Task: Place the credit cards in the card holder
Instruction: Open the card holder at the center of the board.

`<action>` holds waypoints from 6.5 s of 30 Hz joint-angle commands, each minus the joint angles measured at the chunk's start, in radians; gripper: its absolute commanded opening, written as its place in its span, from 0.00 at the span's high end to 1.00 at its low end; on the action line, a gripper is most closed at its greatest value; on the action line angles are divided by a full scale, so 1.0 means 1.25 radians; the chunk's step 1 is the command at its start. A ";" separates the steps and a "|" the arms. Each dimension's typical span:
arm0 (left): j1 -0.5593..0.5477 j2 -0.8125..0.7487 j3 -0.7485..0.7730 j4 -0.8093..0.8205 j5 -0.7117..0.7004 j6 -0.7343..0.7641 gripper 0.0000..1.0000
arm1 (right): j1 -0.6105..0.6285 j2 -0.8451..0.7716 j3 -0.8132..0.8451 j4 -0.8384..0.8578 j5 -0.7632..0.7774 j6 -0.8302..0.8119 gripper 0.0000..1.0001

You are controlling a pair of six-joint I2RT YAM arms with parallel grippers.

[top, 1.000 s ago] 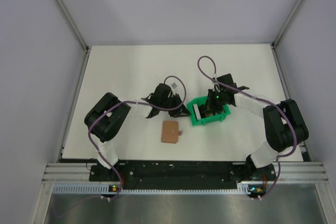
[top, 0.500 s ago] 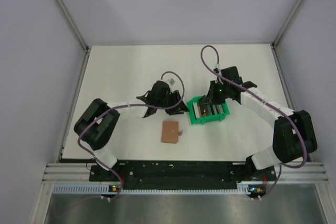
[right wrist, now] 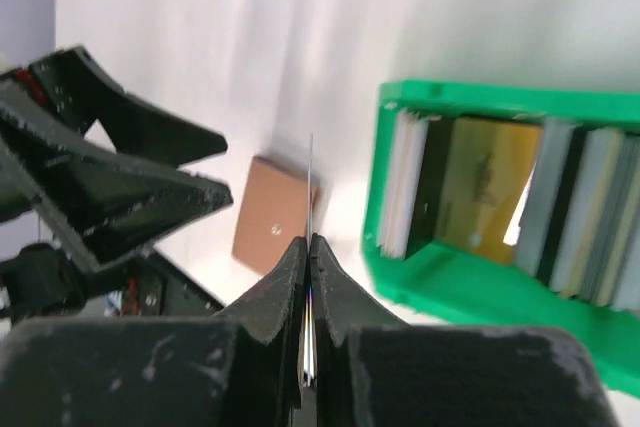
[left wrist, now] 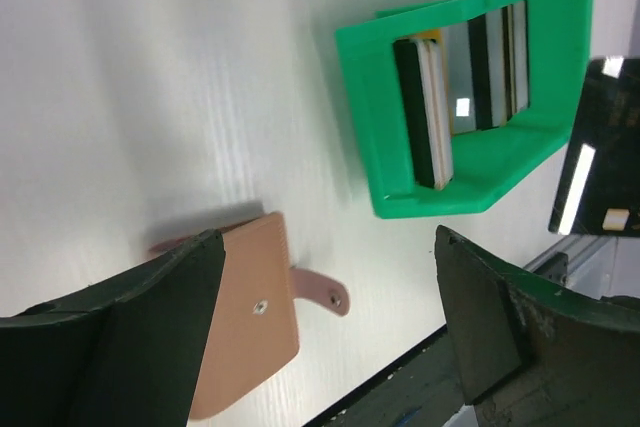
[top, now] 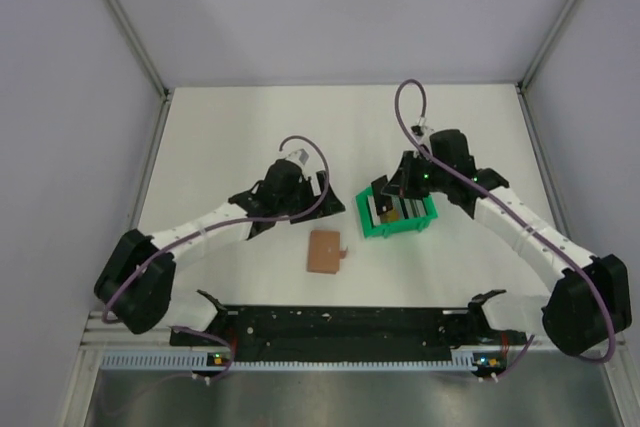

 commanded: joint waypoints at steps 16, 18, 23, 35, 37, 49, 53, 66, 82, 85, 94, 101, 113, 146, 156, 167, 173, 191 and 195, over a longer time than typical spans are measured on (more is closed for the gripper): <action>0.104 -0.390 -0.229 -0.330 -0.213 0.032 0.09 | 0.423 0.128 -0.077 0.206 0.313 0.331 1.00; 0.104 -0.385 -0.236 -0.321 -0.196 0.039 0.21 | 0.423 0.134 -0.092 0.200 0.340 0.336 1.00; 0.106 -0.382 -0.252 -0.280 -0.132 0.065 0.76 | 0.423 0.120 -0.131 0.193 0.358 0.331 1.00; 0.101 -0.256 -0.263 -0.147 0.006 0.092 1.00 | 0.422 0.106 -0.187 0.205 0.374 0.347 1.00; 0.100 -0.236 -0.265 -0.120 0.020 0.086 1.00 | 0.420 0.122 -0.181 0.212 0.365 0.346 1.00; 0.090 -0.125 -0.246 -0.061 0.056 0.086 1.00 | 0.409 0.169 -0.177 0.299 0.278 0.346 1.00; 0.087 -0.131 -0.246 -0.055 0.055 0.086 1.00 | 0.408 0.170 -0.174 0.308 0.262 0.345 1.00; 0.084 -0.113 -0.231 -0.076 0.040 0.096 1.00 | 0.409 0.155 -0.152 0.391 0.175 0.345 1.00; 0.085 -0.088 -0.223 -0.055 0.047 0.071 1.00 | 0.446 0.279 -0.054 0.445 0.092 0.358 1.00; 0.085 -0.096 -0.225 -0.078 0.027 0.073 1.00 | 0.458 0.301 -0.038 0.450 0.094 0.359 1.00; 0.101 -0.128 -0.237 -0.186 -0.102 0.071 1.00 | 0.494 0.399 0.029 0.306 0.209 0.362 1.00; 0.109 -0.183 -0.223 -0.265 -0.128 0.057 0.98 | 0.512 0.436 0.057 0.238 0.267 0.347 1.00; 0.135 -0.451 -0.188 -0.420 -0.258 0.049 0.54 | 0.515 0.440 0.065 0.223 0.278 0.341 1.00; 0.138 -0.427 -0.370 -0.195 -0.073 0.008 1.00 | 0.478 0.261 0.059 0.177 0.360 0.272 1.00; 0.138 -0.407 -0.358 -0.199 -0.079 0.021 1.00 | 0.431 0.212 -0.015 0.147 0.365 0.267 1.00; 0.138 -0.393 -0.359 -0.186 -0.071 0.032 1.00 | 0.426 0.240 -0.039 0.159 0.351 0.269 1.00; 0.138 -0.388 -0.360 -0.183 -0.063 0.033 1.00 | 0.424 0.274 -0.035 0.180 0.328 0.276 1.00; 0.138 -0.353 -0.361 -0.148 -0.031 0.039 1.00 | 0.452 0.278 0.033 0.207 0.238 0.261 1.00; 0.138 -0.352 -0.362 -0.141 -0.030 0.035 1.00 | 0.482 0.295 0.082 0.216 0.223 0.249 1.00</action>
